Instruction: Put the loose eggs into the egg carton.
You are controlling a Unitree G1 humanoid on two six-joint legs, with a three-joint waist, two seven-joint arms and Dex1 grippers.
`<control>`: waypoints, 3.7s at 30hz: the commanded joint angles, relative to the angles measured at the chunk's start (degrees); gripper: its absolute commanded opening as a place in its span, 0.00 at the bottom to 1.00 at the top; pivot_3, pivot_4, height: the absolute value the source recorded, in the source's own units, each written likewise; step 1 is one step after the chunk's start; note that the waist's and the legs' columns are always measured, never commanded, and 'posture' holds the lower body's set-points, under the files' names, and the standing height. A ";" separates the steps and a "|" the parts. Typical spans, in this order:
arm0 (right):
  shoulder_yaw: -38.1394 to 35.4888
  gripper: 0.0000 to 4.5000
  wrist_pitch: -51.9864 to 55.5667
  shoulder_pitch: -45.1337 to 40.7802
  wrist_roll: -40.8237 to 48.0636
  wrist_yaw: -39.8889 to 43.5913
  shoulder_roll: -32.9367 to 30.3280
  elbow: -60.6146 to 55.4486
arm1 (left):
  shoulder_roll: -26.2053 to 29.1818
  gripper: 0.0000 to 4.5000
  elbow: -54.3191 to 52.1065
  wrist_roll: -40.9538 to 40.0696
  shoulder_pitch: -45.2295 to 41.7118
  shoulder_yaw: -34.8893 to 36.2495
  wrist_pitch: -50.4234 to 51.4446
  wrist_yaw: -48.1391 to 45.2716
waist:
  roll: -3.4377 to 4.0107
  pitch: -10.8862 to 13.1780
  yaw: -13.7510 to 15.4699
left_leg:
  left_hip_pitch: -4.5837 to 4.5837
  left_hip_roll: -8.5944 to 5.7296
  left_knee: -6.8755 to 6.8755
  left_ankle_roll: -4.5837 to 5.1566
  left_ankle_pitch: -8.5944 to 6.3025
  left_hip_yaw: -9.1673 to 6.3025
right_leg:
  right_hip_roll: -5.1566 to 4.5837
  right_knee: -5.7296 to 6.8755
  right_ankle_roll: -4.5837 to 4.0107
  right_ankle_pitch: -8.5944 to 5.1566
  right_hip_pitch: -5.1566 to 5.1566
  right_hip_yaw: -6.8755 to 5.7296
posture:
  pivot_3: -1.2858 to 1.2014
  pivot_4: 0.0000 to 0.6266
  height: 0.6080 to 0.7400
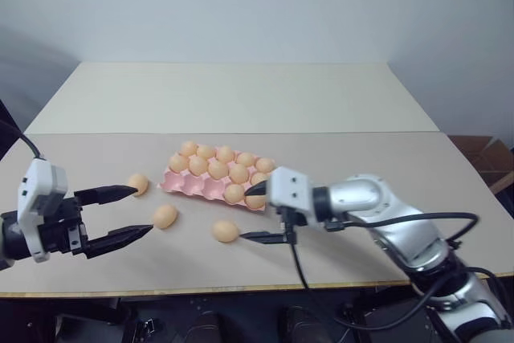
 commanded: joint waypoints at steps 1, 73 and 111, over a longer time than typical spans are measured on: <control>3.64 0.99 1.62 -2.13 -3.50 -2.67 3.16 1.57 | -0.08 1.00 -1.99 -1.23 0.93 1.93 0.56 0.47 | 0.00 0.00 0.05 | 0.01 0.00 0.00 0.00 0.00 0.00 | -0.01 0.01 -0.01 -0.01 0.01 -0.01 | 0.52 0.24 1.00; -25.35 0.99 -4.51 1.81 3.53 0.43 1.95 5.65 | -2.09 1.00 -1.84 -2.34 -0.13 0.85 1.86 6.28 | 0.05 0.03 -0.23 | -0.04 0.01 -0.06 -0.02 -0.01 -0.09 | -0.11 -0.05 0.05 0.00 0.03 -0.31 | 0.52 0.24 1.00; -39.10 0.99 -9.57 20.92 22.60 12.98 -17.05 -2.92 | -5.41 1.00 -6.43 -1.28 12.41 7.96 2.79 7.80 | 0.02 0.04 0.44 | 0.04 -0.04 -0.04 -0.10 -0.06 -0.15 | -0.16 -0.10 -0.22 -0.19 0.10 -0.26 | 0.52 0.24 1.00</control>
